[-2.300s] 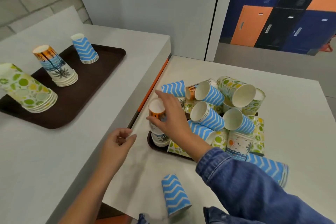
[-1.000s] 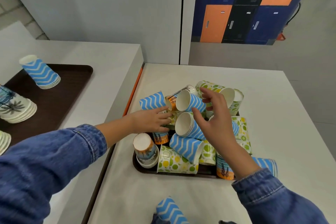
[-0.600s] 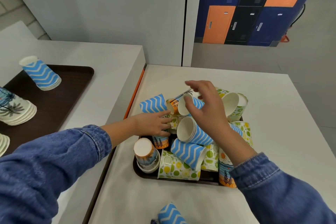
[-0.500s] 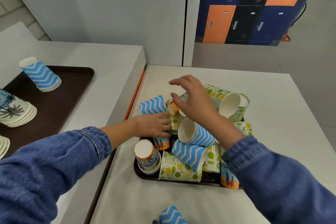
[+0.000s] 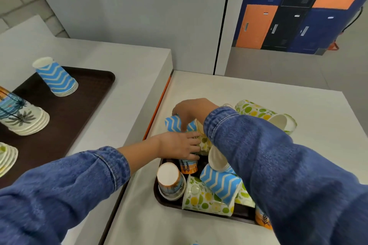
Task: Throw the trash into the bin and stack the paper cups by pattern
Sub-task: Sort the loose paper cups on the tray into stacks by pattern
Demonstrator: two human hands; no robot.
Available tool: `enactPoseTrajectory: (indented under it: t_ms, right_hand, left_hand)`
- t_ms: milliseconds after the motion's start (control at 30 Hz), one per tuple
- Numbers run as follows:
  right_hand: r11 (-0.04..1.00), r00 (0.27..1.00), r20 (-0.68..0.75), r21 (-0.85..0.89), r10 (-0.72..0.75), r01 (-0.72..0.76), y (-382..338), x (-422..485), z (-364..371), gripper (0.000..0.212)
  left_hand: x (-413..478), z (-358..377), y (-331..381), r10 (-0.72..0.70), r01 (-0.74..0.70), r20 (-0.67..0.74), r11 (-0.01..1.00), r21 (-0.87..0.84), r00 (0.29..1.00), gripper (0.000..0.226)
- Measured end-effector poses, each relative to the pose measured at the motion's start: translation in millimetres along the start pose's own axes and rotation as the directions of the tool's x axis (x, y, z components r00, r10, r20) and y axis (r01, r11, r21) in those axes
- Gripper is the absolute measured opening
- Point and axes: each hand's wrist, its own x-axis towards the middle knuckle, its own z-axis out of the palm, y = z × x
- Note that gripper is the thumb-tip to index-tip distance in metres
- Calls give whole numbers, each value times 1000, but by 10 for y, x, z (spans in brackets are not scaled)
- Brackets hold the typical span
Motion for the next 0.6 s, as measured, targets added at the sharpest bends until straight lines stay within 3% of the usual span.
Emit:
enactPoseTrajectory:
  t_ms: [100, 233, 367, 500, 600]
  right_hand:
    - [998, 998, -55, 62, -24, 27, -5, -31, -3, 75]
    - [968, 966, -253, 223, -60, 119, 65, -285, -167, 70]
    - [817, 879, -474, 527, 51, 237, 200, -661, -330, 65]
    - [590, 796, -561, 729, 225, 347, 295, -1053, -316, 68]
    - [457, 759, -558, 801, 336, 386, 355, -1329, -215, 62]
  left_hand:
    - [-8, 8, 3, -6, 6, -40, 1000, -8, 999, 59]
    - [-35, 13, 8, -32, 28, -122, 999, -31, 992, 53]
    - [-163, -113, -9, -96, 84, -168, 993, -79, 981, 58]
    - [-384, -221, -52, -320, 282, -201, 939, -197, 926, 68]
    - [-555, -315, -103, -587, 469, -133, 745, -475, 799, 73]
